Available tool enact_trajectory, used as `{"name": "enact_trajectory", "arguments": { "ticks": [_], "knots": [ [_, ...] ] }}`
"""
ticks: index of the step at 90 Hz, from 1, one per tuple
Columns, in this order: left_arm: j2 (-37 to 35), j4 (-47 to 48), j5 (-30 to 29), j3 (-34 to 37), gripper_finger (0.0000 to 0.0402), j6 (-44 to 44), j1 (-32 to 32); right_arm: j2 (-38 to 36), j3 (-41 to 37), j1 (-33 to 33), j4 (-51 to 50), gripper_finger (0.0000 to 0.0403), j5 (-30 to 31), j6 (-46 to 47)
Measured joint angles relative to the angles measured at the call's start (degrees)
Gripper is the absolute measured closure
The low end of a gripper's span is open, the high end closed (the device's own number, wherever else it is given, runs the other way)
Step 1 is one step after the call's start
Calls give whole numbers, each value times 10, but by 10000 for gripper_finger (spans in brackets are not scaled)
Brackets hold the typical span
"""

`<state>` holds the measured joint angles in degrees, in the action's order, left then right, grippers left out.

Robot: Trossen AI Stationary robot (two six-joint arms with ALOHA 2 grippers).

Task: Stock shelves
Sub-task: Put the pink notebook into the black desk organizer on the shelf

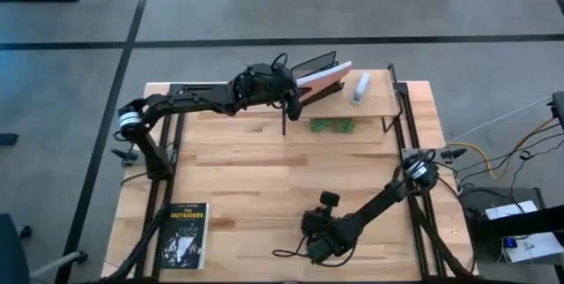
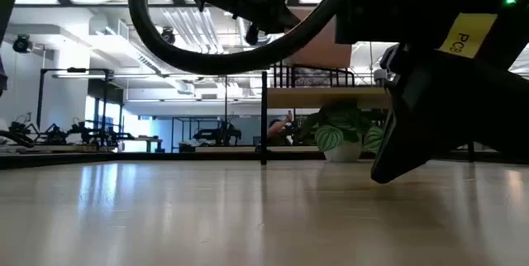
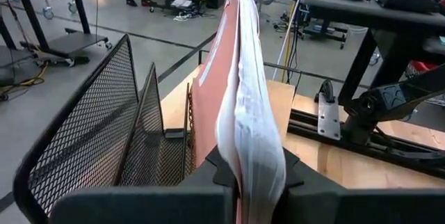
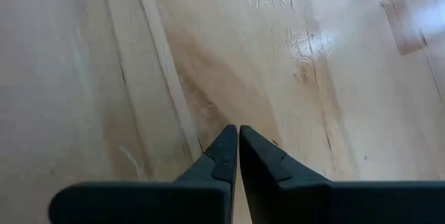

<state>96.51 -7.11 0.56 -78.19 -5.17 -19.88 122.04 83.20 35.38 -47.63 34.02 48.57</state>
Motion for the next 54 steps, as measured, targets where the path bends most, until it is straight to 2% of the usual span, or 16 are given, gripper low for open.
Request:
{"name": "enact_trajectory", "arguments": {
  "ticks": [54],
  "knots": [
    [0,2,-1,0,386,0,0,0,0,0,4,403,0,-6]
  ]
}}
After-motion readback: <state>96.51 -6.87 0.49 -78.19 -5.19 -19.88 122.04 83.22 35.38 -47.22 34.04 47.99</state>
